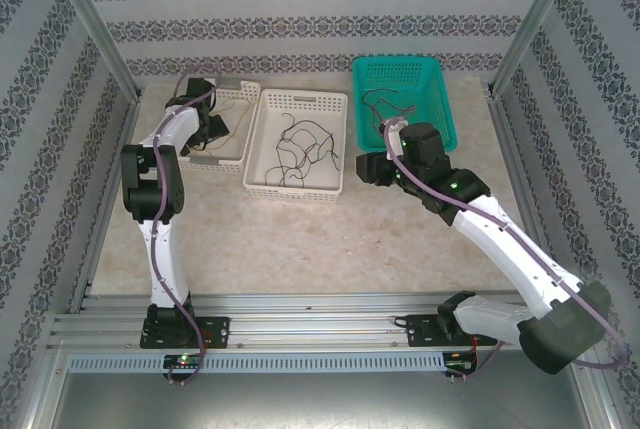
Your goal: Untangle the cables
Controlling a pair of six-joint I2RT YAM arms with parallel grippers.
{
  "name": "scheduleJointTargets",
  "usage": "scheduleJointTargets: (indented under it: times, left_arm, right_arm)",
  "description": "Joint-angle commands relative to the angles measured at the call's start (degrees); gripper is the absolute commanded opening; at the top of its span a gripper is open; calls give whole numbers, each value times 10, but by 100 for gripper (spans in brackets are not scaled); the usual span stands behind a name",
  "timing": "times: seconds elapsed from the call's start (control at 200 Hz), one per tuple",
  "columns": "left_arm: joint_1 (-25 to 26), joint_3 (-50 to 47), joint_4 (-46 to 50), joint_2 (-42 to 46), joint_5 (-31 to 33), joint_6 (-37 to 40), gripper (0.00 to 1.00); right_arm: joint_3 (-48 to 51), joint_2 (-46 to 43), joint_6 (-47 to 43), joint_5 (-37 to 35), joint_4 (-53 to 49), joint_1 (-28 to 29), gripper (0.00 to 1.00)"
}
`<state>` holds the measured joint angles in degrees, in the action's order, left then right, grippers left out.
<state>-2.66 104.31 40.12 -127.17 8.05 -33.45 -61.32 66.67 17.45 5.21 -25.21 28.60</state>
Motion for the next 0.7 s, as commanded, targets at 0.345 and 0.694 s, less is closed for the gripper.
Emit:
scheduleJointTargets:
  times: [0.345, 0.694]
  left_arm:
    - [-18, -39, -31, 13, -78, -82, 82]
    - [-7, -10, -24, 7, -78, -73, 79]
  right_arm:
    - [9, 38, -14, -27, 10, 21, 50]
    - [5, 57, -15, -35, 7, 39, 50]
